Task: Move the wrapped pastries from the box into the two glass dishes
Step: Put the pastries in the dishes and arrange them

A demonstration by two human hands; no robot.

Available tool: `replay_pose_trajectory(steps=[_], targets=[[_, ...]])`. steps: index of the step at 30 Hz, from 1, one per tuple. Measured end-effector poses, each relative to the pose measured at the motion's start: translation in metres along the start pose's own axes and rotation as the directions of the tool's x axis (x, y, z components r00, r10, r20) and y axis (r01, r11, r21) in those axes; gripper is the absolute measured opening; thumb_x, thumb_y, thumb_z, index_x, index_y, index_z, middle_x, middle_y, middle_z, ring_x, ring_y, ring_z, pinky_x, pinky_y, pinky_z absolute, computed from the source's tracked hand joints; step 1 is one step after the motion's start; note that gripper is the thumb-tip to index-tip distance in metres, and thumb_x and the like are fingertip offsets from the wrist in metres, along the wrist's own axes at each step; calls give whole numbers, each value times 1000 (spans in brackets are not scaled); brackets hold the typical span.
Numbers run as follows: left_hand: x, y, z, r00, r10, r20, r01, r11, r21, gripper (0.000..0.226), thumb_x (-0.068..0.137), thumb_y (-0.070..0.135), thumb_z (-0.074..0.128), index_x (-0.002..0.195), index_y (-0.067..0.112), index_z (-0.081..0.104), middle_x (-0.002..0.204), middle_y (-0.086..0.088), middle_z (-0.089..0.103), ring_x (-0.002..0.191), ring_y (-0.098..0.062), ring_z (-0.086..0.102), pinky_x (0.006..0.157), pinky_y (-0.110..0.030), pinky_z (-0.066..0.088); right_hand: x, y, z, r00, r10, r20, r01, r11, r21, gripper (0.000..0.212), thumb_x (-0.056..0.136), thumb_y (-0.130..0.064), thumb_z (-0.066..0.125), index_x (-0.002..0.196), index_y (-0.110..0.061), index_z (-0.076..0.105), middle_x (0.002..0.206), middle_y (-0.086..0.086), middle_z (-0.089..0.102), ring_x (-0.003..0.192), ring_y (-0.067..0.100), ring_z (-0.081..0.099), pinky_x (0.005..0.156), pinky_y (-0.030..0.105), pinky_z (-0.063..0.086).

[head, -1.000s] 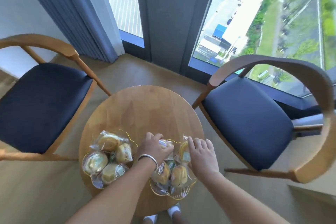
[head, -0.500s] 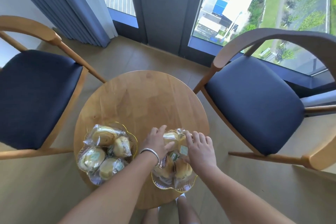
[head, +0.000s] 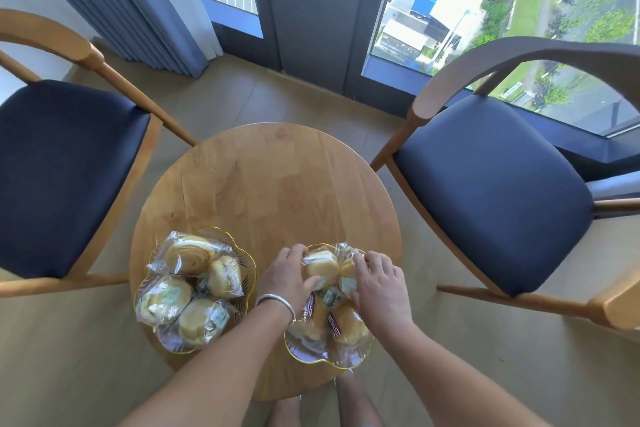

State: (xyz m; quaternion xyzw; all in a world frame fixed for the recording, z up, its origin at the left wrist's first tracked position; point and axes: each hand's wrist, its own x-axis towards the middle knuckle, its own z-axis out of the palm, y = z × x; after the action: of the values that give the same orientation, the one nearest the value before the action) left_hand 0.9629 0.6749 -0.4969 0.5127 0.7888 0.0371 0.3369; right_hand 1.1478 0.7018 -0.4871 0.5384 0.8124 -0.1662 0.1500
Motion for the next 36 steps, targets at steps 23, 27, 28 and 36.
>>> replay_pose_trajectory(steps=[23,27,28,36], targets=[[-63,1,-17,975,-174,136,177,984,-15,110,73,56,73,151,17,4,151,-3,31,133,-20,40,101,-35,42,-42,3,-27,997,-79,-22,80,994,74,74,86,-43,65,146,-21,27,151,7,33,143,27,24,119,39,18],[-69,8,-16,980,-149,131,142,988,62,101,71,58,73,145,20,16,144,1,37,123,-19,48,91,-34,47,-53,0,-27,998,-68,-12,69,993,98,75,90,-46,58,149,-20,22,156,7,27,146,24,19,120,35,11],[-71,9,-15,983,-127,130,116,990,85,94,71,58,73,141,22,21,140,3,39,118,-19,51,87,-34,48,-55,-1,-26,998,-66,-9,66,993,95,72,90,-47,55,149,-20,23,155,7,28,144,24,21,120,35,12],[-81,0,7,958,58,280,-132,958,253,77,68,57,74,130,36,32,129,4,37,118,-21,46,88,-39,49,-75,-5,0,990,-46,131,30,992,123,64,81,-55,57,136,-27,40,139,1,42,127,22,40,104,31,37]])
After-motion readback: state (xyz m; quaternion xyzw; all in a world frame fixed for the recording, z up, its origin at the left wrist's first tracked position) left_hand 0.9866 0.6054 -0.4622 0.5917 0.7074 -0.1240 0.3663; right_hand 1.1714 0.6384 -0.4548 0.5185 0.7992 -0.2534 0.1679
